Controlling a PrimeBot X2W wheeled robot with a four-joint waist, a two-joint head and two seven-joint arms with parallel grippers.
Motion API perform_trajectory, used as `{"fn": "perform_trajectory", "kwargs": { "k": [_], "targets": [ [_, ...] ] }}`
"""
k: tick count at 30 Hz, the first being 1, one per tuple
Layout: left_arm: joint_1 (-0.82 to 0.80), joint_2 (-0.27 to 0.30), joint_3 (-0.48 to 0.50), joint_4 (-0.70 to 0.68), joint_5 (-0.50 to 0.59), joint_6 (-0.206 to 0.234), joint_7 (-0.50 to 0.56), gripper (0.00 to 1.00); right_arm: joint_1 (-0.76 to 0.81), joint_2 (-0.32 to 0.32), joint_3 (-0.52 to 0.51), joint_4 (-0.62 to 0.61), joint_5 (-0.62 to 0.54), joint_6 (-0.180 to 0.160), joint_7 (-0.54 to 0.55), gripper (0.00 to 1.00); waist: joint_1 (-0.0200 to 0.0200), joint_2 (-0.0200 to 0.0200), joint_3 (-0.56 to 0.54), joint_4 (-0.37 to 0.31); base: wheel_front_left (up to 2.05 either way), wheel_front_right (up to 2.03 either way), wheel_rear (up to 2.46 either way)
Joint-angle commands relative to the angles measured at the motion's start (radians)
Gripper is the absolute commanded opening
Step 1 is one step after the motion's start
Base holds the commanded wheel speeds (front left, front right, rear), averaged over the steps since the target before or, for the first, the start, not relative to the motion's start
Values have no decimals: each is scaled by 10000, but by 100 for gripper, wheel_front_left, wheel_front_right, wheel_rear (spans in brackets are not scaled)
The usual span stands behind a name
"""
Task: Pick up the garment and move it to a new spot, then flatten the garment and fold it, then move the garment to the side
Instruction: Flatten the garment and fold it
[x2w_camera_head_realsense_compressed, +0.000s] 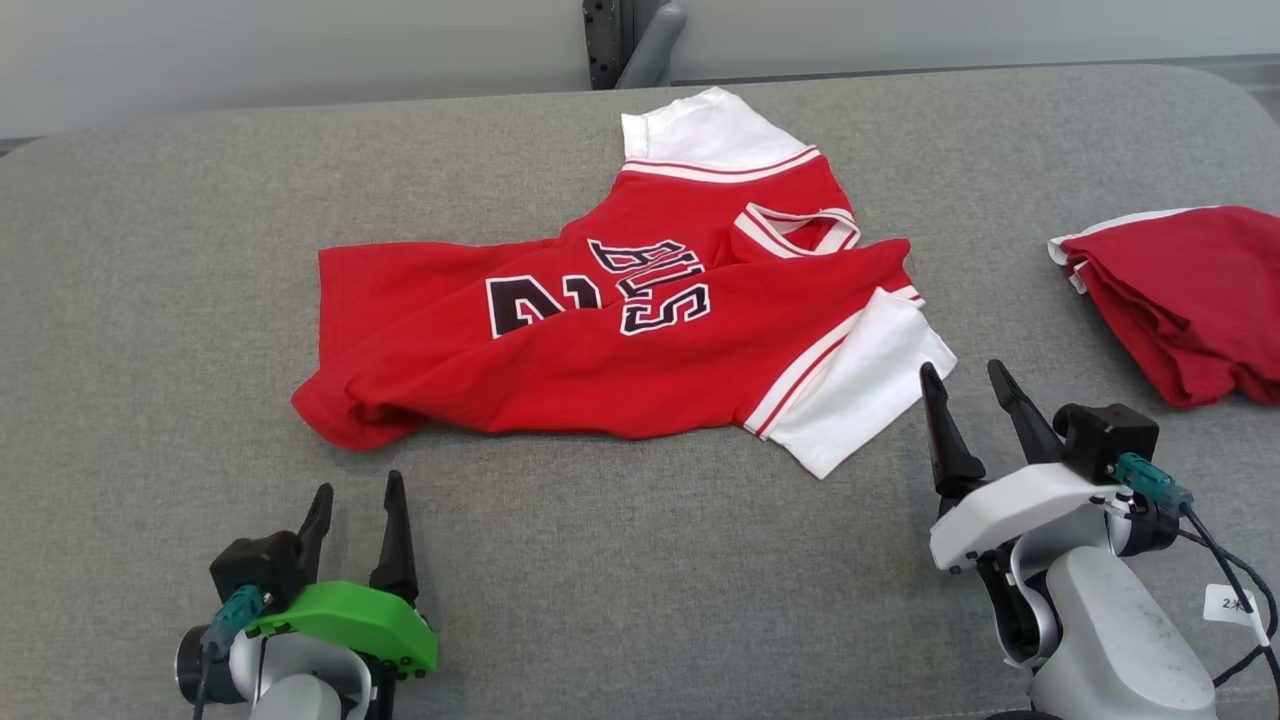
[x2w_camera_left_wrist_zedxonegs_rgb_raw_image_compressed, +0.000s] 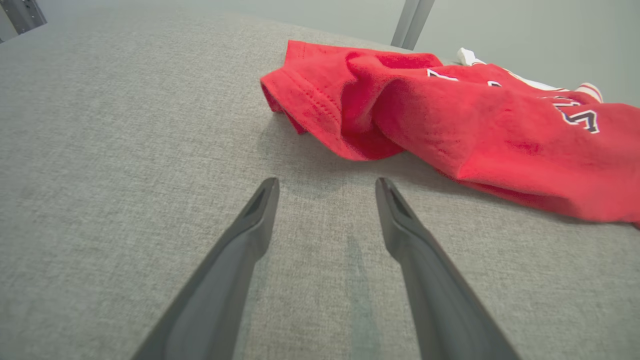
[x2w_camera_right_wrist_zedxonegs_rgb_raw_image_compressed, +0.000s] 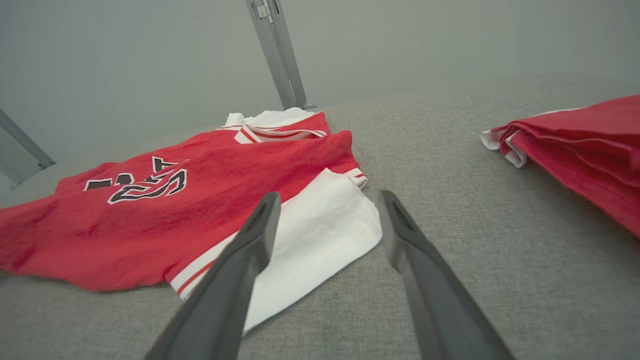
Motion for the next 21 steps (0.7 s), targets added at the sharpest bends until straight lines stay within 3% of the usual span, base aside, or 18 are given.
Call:
{"fn": "perform_trajectory", "kwargs": {
  "k": [1,8,16,17,18,20,21],
  "targets": [
    [-68,14,-160,-129,-157,23,-27,100,-123,-75,56,5,-30,-9,-29,100,0,0,197,45,0,0,0],
    [-593,14,-717,22,-521,275,-28,100,-393,-216,195,-36,54,-9,-29,100,0,0,683,-122,0,0,0],
    [-1037,16,-236,47,-816,174,-30,100,-499,-367,196,-80,109,-9,-29,100,0,0,967,-377,0,0,0],
    [-1034,14,-198,58,-774,153,-28,93,-512,-386,201,-81,115,-9,-29,100,0,0,976,-398,0,0,0],
    [-1040,17,-131,75,-791,81,-28,43,-525,-399,201,-87,123,-9,-29,100,0,0,985,-416,0,0,0],
    [-1077,19,-23,60,-738,11,-30,0,-547,-405,198,-98,131,-9,-29,100,0,0,1011,-439,0,0,0],
    [-1089,19,36,36,-739,-18,-30,0,-557,-411,189,-100,135,-9,-29,100,0,0,1022,-442,0,0,0]
  ]
}}
